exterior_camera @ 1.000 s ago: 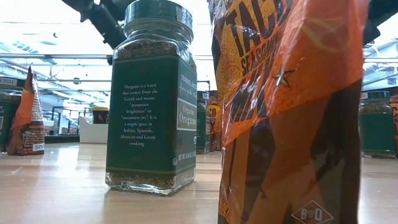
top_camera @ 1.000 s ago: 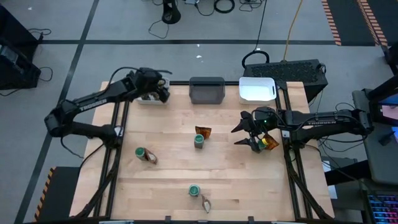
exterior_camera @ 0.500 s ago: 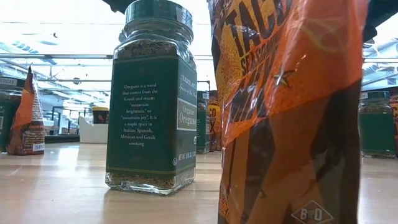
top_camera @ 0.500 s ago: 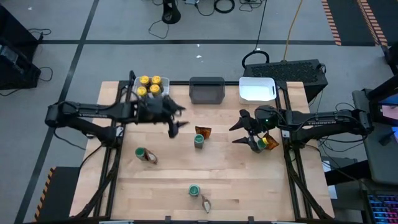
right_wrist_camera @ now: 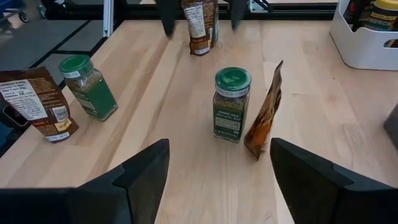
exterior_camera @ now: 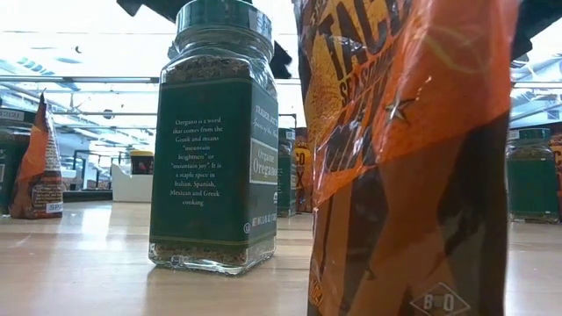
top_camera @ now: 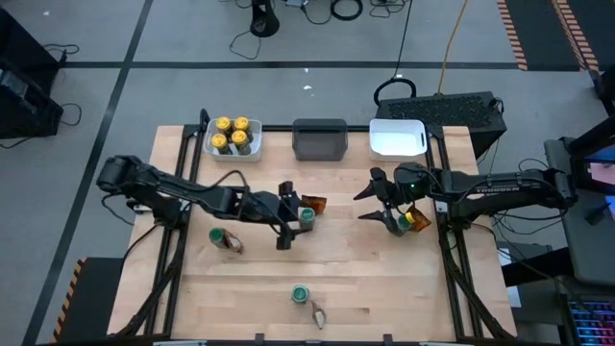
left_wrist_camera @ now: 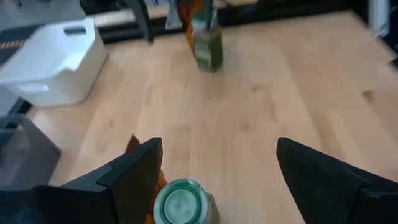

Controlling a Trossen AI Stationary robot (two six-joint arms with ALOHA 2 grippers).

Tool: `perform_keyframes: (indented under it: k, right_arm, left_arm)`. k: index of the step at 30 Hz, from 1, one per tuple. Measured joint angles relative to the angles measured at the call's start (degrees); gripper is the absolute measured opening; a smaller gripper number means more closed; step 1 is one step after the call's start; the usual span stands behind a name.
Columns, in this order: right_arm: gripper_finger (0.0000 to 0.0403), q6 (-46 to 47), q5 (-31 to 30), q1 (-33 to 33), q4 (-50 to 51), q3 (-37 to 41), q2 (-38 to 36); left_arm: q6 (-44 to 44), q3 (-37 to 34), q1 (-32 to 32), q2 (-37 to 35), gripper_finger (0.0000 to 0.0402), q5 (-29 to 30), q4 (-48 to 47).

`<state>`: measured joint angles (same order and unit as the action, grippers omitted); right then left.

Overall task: Sort spices by type
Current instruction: Put the top center green seasoning bottle into the black bin

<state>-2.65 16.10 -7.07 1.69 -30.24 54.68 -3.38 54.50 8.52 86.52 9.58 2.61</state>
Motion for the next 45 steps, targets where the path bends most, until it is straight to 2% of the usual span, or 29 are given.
perform_keyframes:
  k: [12, 19, 33, 45]
  right_arm:
    - [0.0263, -0.19, 0.02, 0.00, 0.28, 0.00, 0.00]
    - [0.0263, -0.26, 0.02, 0.00, 0.35, 0.00, 0.00]
    - [0.0263, -1.25, 0.02, 0.00, 0.35, 0.00, 0.00]
    - [0.0263, -1.05, 0.02, 0.00, 0.33, 0.00, 0.00]
  left_arm:
    - [1.53, -0.02, -4.81, 7.59, 0.0320, -3.70, 1.57]
    - [1.59, -0.25, -6.46, 9.14, 0.0320, -6.25, 1.09]
    - [2.95, -0.55, -6.96, 9.55, 0.0319, -6.45, 0.36]
    - [3.04, -0.55, -6.96, 9.55, 0.0257, -6.45, -0.15]
